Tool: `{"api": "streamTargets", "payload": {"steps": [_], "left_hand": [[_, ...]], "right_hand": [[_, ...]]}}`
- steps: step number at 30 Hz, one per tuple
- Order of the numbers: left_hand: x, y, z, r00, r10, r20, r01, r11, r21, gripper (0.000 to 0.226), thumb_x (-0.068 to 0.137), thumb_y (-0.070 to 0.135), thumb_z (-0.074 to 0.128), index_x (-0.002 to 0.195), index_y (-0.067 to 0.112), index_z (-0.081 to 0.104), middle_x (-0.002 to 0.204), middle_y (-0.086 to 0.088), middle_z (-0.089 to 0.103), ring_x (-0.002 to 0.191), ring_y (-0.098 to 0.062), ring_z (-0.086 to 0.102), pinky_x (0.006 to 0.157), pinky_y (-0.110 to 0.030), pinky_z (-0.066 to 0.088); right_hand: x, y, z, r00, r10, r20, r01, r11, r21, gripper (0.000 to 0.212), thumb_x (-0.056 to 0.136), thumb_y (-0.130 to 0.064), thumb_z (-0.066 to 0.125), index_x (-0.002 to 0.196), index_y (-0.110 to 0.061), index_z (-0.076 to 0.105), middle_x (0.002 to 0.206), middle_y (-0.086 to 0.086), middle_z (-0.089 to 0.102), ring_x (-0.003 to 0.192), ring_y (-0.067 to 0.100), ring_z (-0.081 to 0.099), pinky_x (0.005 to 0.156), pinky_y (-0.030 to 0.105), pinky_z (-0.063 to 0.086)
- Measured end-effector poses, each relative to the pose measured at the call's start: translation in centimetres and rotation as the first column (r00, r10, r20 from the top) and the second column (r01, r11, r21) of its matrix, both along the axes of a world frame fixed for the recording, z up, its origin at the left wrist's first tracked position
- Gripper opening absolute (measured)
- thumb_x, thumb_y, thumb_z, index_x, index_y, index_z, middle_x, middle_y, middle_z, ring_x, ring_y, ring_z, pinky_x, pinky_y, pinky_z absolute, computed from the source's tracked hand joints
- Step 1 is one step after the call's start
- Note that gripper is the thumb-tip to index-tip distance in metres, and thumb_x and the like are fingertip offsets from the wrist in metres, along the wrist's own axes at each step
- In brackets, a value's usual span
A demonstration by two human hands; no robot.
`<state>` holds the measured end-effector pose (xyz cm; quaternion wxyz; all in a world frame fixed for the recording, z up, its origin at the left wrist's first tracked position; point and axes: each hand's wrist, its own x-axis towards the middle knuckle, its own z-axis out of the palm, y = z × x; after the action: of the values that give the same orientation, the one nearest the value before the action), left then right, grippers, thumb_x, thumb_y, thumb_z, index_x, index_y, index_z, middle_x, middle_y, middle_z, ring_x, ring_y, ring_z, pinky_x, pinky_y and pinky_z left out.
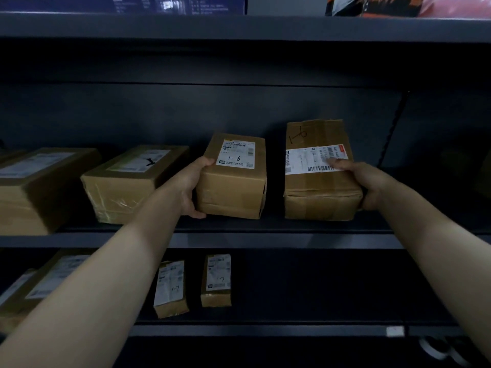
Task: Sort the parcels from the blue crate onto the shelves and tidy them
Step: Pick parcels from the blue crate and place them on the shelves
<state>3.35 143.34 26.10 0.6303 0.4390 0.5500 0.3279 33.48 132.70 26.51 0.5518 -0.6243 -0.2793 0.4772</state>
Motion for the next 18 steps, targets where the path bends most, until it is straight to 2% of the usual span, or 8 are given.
{"api": "streamTargets", "payload": {"steps": [4,6,9,15,16,18], "left_hand": [[0.3,0.3,-0.2,0.999,0.045,-0.002,-0.045,0.999,-0.003,0.053,0.079,0.056,0.060,0.117,0.023,0.043,0.104,-0.006,0.048,0.104,-0.030,0.046,0.100,-0.058,0.035],[0.4,0.2,-0.2,0.998,0.066,-0.013,-0.066,0.998,-0.001,0.054,0.080,0.057,0.059,0.118,0.023,0.042,0.108,-0.005,0.047,0.107,-0.029,0.045,0.100,-0.058,0.035],[0.4,0.1,-0.3,0.997,0.075,-0.017,-0.075,0.997,0.005,0.055,0.080,0.058,0.058,0.120,0.023,0.042,0.111,-0.006,0.047,0.108,-0.029,0.045,0.101,-0.058,0.035],[0.1,-0.5,-0.2,0.992,0.128,-0.021,-0.128,0.992,0.006,0.048,0.084,0.056,0.055,0.113,0.021,0.042,0.088,-0.005,0.048,0.100,-0.029,0.045,0.103,-0.057,0.033],[0.1,-0.7,-0.2,0.991,0.133,-0.019,-0.133,0.991,0.007,0.049,0.084,0.056,0.054,0.117,0.021,0.042,0.092,-0.005,0.049,0.103,-0.029,0.046,0.104,-0.057,0.032],[0.0,-1.0,0.0,0.992,0.129,-0.012,-0.129,0.992,0.014,0.060,0.085,0.056,0.053,0.132,0.021,0.040,0.114,-0.009,0.050,0.117,-0.031,0.044,0.105,-0.059,0.030]], "right_hand": [[0.1,0.3,0.1,1.000,0.000,0.024,0.001,0.999,-0.048,0.034,0.077,-0.039,0.077,0.105,-0.021,0.070,0.097,0.005,0.076,0.092,0.026,0.070,0.085,0.046,0.053],[0.1,0.5,0.1,0.999,-0.011,0.045,0.015,0.997,-0.073,0.040,0.074,-0.042,0.079,0.107,-0.022,0.069,0.097,0.006,0.076,0.094,0.027,0.069,0.091,0.050,0.049],[0.2,0.7,0.1,0.998,-0.035,0.061,0.040,0.995,-0.089,0.042,0.073,-0.042,0.079,0.108,-0.021,0.068,0.093,0.006,0.076,0.090,0.027,0.069,0.090,0.050,0.049],[-0.1,0.9,0.2,0.995,-0.047,0.092,0.058,0.991,-0.117,0.047,0.076,-0.041,0.077,0.117,-0.021,0.065,0.106,0.008,0.072,0.102,0.030,0.065,0.102,0.055,0.041],[-0.2,1.0,0.2,0.994,-0.045,0.099,0.057,0.991,-0.123,0.046,0.077,-0.041,0.077,0.116,-0.020,0.064,0.107,0.009,0.072,0.102,0.031,0.065,0.100,0.056,0.042],[-0.5,1.0,0.3,0.993,-0.048,0.104,0.062,0.990,-0.130,0.043,0.079,-0.040,0.076,0.116,-0.021,0.063,0.109,0.011,0.071,0.101,0.032,0.065,0.095,0.055,0.045]]}}
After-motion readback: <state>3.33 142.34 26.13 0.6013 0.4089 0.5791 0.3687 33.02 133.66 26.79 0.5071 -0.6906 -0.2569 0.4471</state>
